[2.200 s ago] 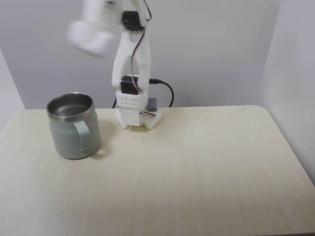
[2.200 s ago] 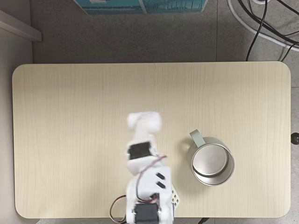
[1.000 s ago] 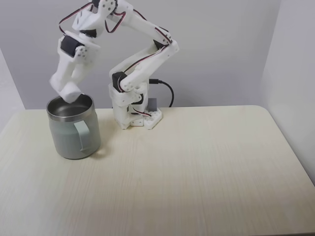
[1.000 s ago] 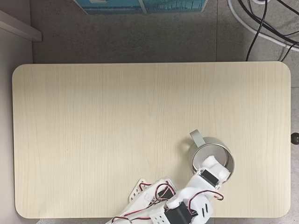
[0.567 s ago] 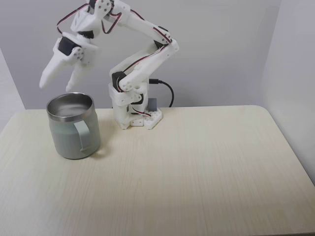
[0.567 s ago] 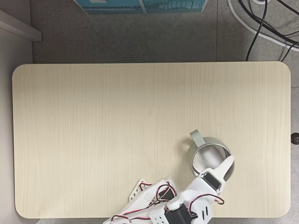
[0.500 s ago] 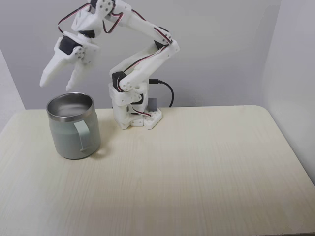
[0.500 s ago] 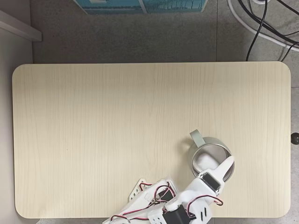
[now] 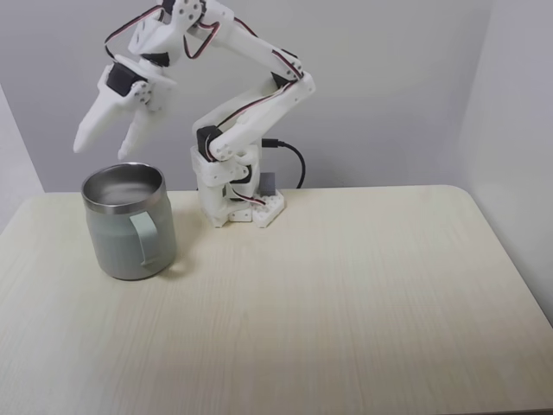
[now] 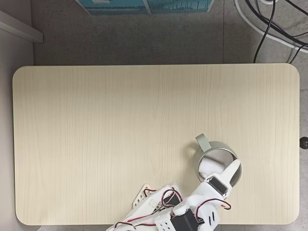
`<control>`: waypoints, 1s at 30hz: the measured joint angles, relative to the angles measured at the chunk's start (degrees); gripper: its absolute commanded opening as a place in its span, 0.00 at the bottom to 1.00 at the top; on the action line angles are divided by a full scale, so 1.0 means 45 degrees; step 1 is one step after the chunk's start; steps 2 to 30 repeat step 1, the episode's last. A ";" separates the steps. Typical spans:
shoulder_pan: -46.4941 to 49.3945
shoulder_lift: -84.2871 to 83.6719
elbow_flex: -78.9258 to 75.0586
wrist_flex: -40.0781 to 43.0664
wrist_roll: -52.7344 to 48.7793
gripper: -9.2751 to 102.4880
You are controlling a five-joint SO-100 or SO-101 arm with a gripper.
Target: Grasp a dressing and put it in the cup.
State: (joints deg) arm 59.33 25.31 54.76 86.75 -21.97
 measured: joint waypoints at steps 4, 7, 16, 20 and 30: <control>-0.0059 0.0020 0.0000 0.0000 -0.0020 0.33; -0.0059 0.0020 0.0000 0.0000 -0.0020 0.33; -0.0059 0.0020 0.0000 0.0000 -0.0020 0.33; -0.0059 0.0020 0.0000 0.0000 -0.0020 0.33; -0.0059 0.0020 0.0000 0.0000 -0.0020 0.33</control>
